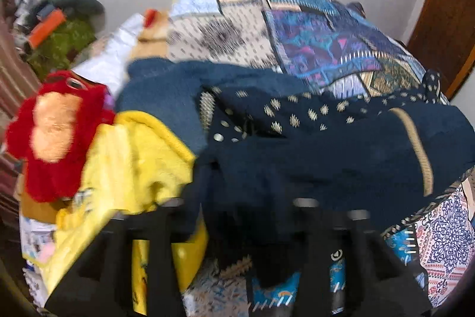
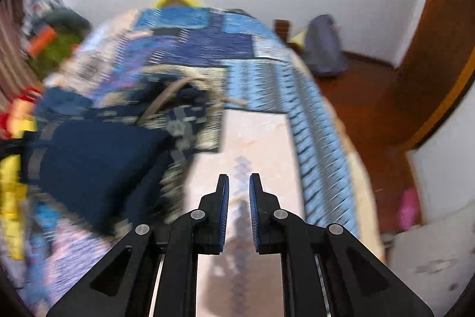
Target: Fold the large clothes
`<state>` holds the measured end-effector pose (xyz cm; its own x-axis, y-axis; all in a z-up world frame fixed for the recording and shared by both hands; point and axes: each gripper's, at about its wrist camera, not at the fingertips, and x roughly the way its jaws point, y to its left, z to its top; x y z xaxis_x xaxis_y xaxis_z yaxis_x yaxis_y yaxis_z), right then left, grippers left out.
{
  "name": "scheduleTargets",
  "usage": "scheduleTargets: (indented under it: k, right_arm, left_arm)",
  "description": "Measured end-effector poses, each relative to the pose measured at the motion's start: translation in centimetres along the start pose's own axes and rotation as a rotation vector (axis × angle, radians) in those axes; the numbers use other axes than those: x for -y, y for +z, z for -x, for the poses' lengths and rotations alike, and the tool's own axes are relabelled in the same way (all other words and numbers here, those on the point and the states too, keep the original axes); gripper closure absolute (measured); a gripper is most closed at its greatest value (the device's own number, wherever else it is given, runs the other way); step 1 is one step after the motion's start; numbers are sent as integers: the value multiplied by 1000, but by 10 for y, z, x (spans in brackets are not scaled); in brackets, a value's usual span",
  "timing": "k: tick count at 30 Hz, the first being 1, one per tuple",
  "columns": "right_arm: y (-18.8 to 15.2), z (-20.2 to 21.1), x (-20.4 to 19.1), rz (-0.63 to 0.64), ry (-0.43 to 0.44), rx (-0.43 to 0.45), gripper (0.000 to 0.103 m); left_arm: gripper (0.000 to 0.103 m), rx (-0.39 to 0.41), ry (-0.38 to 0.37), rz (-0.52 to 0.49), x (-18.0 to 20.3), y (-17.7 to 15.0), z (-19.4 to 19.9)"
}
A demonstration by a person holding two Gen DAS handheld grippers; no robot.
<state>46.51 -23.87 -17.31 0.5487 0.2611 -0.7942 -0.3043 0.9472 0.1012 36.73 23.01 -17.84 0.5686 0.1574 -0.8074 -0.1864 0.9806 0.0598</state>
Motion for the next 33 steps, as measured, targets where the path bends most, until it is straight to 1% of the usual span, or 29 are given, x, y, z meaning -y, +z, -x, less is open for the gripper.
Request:
scheduleTargets:
  k: [1, 3, 4, 6, 7, 9, 13, 15, 18, 20, 22, 24, 27, 30, 31, 33]
  right_arm:
    - [-4, 8, -5, 5, 28, 9, 94]
    - [-7, 20, -20, 23, 80, 23, 94]
    - [-11, 24, -30, 37, 105, 27, 94]
    - [-15, 28, -55, 77, 158, 23, 94]
    - [-14, 28, -65, 91, 175, 21, 94]
    - [-19, 25, -89, 131, 217, 8, 94]
    - [-25, 8, -122, 193, 257, -19, 94]
    - [-26, -6, -137, 219, 268, -59, 94]
    - [-28, -22, -146, 237, 288, -100, 94]
    - [-28, -35, -154, 238, 299, -134, 94]
    - [-27, -44, -158, 243, 309, -151, 94]
    - [-26, -49, -164, 267, 311, -150, 94]
    - [-16, -52, -172, 312, 291, -110, 94]
    - [5, -53, -174, 328, 251, -36, 94]
    - [14, -55, -173, 318, 237, -15, 94]
    - [34, -68, -173, 313, 209, -3, 94]
  left_arm:
    - [35, 30, 18, -4, 2, -2, 10]
    - [34, 73, 25, -17, 6, -6, 31]
    - [31, 78, 11, -12, 8, -8, 38]
    - [27, 79, -50, 13, 12, -15, 47]
    - [27, 71, -83, 18, 16, -20, 48]
    - [27, 40, -126, 0, 28, -30, 44]
    - [27, -30, -167, -39, 58, -48, 20]
    - [27, -62, -177, -61, 73, -54, 5]
    - [27, -73, -179, -83, 89, -54, -12]
    - [27, -69, -160, -78, 92, -51, -20]
    - [27, -62, -172, -59, 90, -43, -26]
    - [26, -65, -184, -56, 86, -36, -30]
    - [26, -46, -198, -52, 80, -22, -27]
    - [26, 17, -194, -37, 69, 1, -17]
    - [26, 32, -177, -41, 67, 10, -17]
    - [26, 41, -110, -81, 66, 33, -27]
